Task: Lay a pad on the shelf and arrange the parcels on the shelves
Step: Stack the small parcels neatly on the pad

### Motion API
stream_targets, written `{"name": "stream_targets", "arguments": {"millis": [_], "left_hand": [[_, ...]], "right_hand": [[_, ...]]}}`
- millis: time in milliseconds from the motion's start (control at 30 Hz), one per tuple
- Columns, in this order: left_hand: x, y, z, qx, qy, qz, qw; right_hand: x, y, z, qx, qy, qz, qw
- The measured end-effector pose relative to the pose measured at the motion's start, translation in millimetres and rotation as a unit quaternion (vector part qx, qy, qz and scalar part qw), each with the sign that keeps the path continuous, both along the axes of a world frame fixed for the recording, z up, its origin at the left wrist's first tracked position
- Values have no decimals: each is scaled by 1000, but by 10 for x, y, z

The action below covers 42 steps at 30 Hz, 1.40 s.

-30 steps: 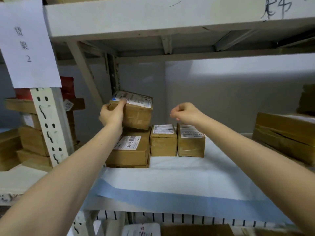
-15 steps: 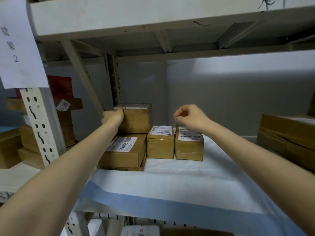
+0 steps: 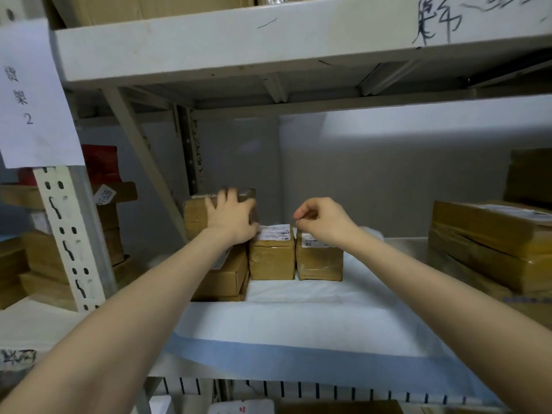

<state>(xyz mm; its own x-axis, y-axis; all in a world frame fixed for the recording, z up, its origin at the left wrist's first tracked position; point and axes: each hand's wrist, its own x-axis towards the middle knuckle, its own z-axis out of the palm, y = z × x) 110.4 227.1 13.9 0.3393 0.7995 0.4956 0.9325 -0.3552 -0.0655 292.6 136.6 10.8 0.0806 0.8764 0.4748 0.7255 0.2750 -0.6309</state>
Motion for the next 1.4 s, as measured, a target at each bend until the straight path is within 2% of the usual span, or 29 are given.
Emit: {"name": "stream_targets", "arguments": {"millis": [167,333,467,600,700,833,1033,1300,1400], "left_hand": [[-1,-40,-85,43,-4,4,999],[68,-98,-96,37,-5,42,998],[156,-139,-100,27,-41,6,999],[357,-322,-46,70,-87,-70,991],[617,-552,30,73,-117,-151,979],[1024,-850,64,24,-157,-231,960],[1576,-1285,63,-53,-180,-313,931],[2250,-1761,304,-95,-194,-360,908],[2612,-1918,419,-116,-221,-369,895]], "right_hand": [[116,-115,-45,-6,7,-28,1000],[173,-217,-84,-8,1,-47,999],[242,-346,-54,5,9,-62,998],[311,-496,-10,81,2,-111,991],[351,-662,10,161,-21,-159,974],[479,-988,-12,212,-75,-221,949],[901,-1517,-97,284,-82,-299,907],[1920,-2023,102,228,-49,-483,844],[2406,-2155,242,186,-12,-514,838]]}}
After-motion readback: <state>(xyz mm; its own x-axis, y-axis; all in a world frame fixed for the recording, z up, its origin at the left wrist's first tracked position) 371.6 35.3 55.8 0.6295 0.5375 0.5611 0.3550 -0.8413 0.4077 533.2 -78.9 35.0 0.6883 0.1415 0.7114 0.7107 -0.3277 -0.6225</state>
